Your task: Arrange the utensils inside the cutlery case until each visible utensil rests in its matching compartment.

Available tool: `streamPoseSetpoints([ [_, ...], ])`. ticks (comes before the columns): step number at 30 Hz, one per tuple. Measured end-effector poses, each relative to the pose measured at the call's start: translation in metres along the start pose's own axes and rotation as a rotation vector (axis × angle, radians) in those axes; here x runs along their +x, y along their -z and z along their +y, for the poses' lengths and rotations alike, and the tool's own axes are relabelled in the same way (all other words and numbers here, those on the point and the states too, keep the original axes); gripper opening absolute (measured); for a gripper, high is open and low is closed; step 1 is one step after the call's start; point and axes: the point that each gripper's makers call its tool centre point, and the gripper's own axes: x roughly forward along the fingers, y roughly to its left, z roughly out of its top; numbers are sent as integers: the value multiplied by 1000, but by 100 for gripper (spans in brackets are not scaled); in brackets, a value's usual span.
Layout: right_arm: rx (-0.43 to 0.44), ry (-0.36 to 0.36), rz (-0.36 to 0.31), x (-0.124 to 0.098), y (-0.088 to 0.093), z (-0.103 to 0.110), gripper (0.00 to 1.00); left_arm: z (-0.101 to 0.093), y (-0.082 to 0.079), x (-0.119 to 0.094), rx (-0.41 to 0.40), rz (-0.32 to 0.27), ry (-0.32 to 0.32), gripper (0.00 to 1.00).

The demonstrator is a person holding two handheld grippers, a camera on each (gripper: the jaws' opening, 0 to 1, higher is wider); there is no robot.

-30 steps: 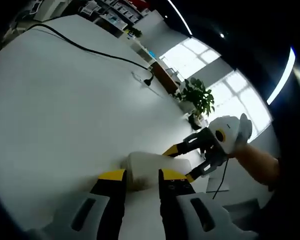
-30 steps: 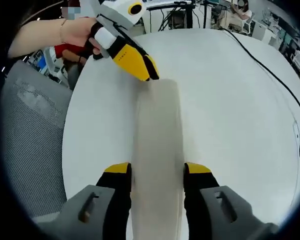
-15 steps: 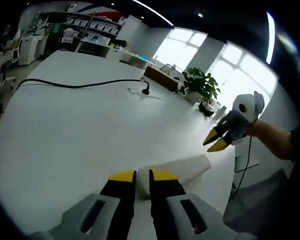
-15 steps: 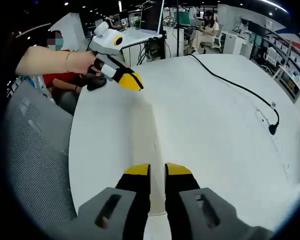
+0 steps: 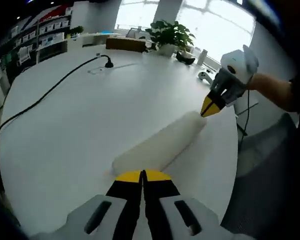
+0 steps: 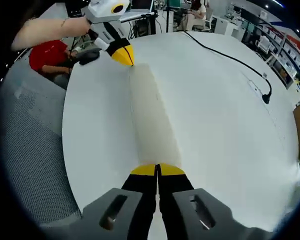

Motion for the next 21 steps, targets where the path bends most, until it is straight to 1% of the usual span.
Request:
streamPoseSetpoints([
  [1,-38,10,19,1,1,0,0,2,1,1,-1,4,-4,1],
  [3,-38,2,25,5,1,4,0,4,7,5,7,29,-13,1],
  [4,-40,8,8,5,-3,2,0,2,10,7,7,45,-7,0],
  [5,-34,13,16,6,-3,0,0,2,4,9,12,7,-5,0],
  [6,-32,11,17,6,-4,0,0,3,6,10,-17,29,-12,0],
  [8,-8,2,30,7,-4,-1,0,3,4,10,3,34,-16,0],
  [9,-11,-4,37,7,-4,0,0,3,4,10,1,41,-17,0],
  [11,-2,-9,70,9,-4,0,0,2,5,11,29,80,-17,0],
  [12,-17,-24,108,14,-1,2,0,2,5,11,39,95,-26,0],
  [13,-69,-45,152,10,4,2,0,1,5,10,36,104,-38,0],
  [14,-10,-21,141,14,-1,2,0,2,6,8,-9,117,-63,0],
  [15,-26,-24,153,15,-2,2,0,1,4,10,27,124,-60,0],
  [17,-18,-25,155,16,-4,3,0,2,4,11,19,131,-66,0],
  [18,0,44,143,13,-5,-11,0,3,5,11,-3,137,-75,0],
  [19,13,-26,147,10,-4,-7,0,2,3,11,-5,131,-69,0],
  [20,19,-41,159,10,-1,-6,0,2,3,11,-19,126,-65,0],
  [21,-29,-96,168,10,1,-2,0,4,3,11,-32,130,-80,0],
])
